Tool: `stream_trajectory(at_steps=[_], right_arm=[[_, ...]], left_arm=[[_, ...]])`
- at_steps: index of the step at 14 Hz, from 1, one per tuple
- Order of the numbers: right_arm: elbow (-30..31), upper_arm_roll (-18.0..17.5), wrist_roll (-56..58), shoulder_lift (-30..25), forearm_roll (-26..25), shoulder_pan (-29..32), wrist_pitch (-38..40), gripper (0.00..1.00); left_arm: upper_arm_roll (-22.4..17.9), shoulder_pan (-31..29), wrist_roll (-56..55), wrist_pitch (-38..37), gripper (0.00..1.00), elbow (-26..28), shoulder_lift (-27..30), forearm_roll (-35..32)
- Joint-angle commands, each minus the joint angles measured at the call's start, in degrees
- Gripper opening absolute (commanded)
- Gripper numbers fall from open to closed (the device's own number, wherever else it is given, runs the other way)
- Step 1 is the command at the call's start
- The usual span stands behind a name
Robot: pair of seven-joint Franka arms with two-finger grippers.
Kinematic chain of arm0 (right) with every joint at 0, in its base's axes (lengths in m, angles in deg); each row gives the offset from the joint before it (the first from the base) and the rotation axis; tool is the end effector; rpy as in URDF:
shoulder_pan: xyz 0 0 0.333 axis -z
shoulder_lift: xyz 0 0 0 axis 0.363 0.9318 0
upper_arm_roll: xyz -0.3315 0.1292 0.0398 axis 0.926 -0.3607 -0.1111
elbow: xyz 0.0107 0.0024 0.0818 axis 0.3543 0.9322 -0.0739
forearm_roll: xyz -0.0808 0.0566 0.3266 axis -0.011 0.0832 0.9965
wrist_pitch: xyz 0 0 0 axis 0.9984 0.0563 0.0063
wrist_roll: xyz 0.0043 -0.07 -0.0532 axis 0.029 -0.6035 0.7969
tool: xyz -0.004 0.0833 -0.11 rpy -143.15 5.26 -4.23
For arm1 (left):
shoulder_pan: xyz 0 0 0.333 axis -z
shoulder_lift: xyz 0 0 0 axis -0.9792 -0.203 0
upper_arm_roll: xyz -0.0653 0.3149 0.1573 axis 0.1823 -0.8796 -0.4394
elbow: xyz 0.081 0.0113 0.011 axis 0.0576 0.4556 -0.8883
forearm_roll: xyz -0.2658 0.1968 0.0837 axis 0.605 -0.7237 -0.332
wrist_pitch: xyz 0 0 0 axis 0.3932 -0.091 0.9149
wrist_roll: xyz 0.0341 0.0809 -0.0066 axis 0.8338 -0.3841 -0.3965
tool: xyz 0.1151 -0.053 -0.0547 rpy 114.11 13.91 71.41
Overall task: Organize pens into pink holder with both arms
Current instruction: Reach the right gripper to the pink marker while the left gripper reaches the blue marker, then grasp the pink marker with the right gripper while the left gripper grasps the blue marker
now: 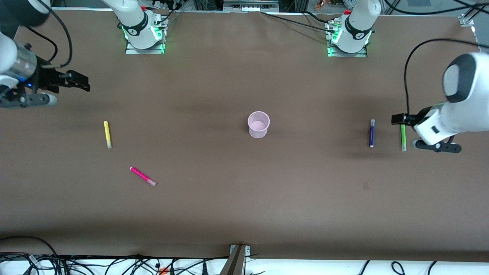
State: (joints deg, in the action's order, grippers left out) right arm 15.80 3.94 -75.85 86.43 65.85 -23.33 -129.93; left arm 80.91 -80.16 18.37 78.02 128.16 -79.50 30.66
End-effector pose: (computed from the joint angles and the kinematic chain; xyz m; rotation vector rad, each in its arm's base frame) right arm 0.4974 0.0201 0.5575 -3.1172 -0.1963 0.3273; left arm 0.5567 0.0292 0.4234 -3.0798 0.1754 0.4118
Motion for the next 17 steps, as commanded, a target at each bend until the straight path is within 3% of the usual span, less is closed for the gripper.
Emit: stream_trajectory(at_steps=[1, 4, 7, 9, 14, 15, 17], right_arm=[[-0.97, -0.12, 8.86, 3.68, 0.39, -0.94, -2.28, 1.00], [0.08, -0.12, 21.77, 8.51, 0.65, -0.94, -8.42, 1.00], [0.08, -0.20, 29.79, 16.68, 0.22, -1.47, -18.52, 1.00], [0.08, -0.12, 32.61, 21.43, 0.04, -2.17, -25.46, 1.00], [-0.62, -0.03, 44.92, 30.31, -0.05, -2.17, -41.65, 1.00], [-0.62, -0.03, 45.71, 32.33, -0.31, -2.00, -45.76, 1.00], [-0.62, -0.03, 48.52, 36.02, -0.31, -1.65, -53.59, 0.98]], left_arm=[[0.27, 0.02, 1.08, 11.83, 1.00, 10.04, 2.38, -0.17], [0.27, -1.02, 7.21, 23.18, 1.00, 16.63, 1.59, -0.26], [0.35, -1.47, 9.68, 35.83, 1.00, 22.97, -2.17, -0.26], [0.27, -3.04, 15.12, 40.51, 1.00, 23.51, -4.90, -0.17], [0.79, -3.75, 15.58, 48.68, 1.00, 23.25, -10.79, -0.26], [0.79, -3.84, 15.58, 48.79, 0.98, 23.34, -10.81, -0.17], [0.79, -3.84, 15.58, 48.79, 0.69, 23.42, -10.98, -0.17]])
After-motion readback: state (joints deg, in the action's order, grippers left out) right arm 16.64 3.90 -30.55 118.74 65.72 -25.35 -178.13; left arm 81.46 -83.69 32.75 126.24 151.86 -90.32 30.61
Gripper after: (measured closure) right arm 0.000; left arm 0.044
